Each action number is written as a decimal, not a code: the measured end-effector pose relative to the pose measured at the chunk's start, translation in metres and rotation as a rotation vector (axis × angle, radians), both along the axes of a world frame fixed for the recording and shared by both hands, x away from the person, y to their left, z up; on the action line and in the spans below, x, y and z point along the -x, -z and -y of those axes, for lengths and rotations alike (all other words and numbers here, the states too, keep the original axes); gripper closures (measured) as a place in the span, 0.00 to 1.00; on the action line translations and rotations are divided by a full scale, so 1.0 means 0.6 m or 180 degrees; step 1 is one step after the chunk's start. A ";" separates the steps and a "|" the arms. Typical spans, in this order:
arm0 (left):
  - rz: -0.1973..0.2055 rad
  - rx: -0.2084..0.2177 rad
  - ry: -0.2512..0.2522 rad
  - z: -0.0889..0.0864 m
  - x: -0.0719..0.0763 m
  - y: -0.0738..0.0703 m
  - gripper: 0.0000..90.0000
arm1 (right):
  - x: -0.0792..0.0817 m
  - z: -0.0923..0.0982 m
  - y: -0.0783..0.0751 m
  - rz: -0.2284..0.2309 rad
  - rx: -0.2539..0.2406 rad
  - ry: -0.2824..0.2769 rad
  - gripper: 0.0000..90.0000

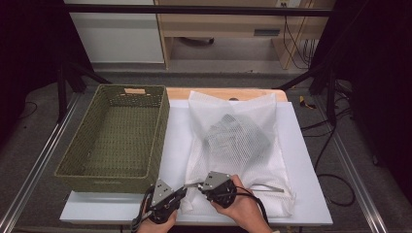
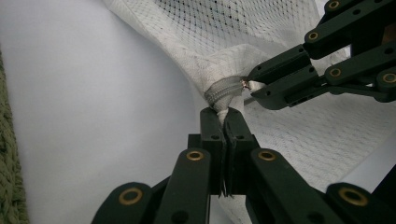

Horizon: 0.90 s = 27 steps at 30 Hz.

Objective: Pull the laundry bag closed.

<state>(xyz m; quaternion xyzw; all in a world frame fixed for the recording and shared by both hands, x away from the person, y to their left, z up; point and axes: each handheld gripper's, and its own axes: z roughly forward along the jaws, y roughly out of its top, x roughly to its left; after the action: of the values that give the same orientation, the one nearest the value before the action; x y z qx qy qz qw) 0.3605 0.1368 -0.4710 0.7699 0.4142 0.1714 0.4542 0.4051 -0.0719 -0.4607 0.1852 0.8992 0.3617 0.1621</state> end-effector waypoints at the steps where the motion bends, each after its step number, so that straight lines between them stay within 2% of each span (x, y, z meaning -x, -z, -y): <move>1: 0.0000 0.0000 0.0000 0.000 0.000 0.000 0.98 | 0.000 0.000 0.000 0.0000 0.0000 0.0000 0.91; 17: 0.0046 -0.0008 -0.0042 0.001 0.002 -0.005 0.99 | 0.005 0.012 -0.008 0.0014 0.0127 -0.0061 0.91; 27: 0.0041 -0.0026 0.0021 0.005 0.005 -0.004 0.98 | 0.015 0.037 -0.019 0.0007 0.0200 -0.0100 0.91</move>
<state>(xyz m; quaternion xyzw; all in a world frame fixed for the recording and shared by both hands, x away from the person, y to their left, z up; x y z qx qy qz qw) 0.3577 0.1340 -0.4688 0.7720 0.4080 0.1765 0.4542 0.3963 -0.0942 -0.4494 0.1655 0.9128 0.3359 0.1632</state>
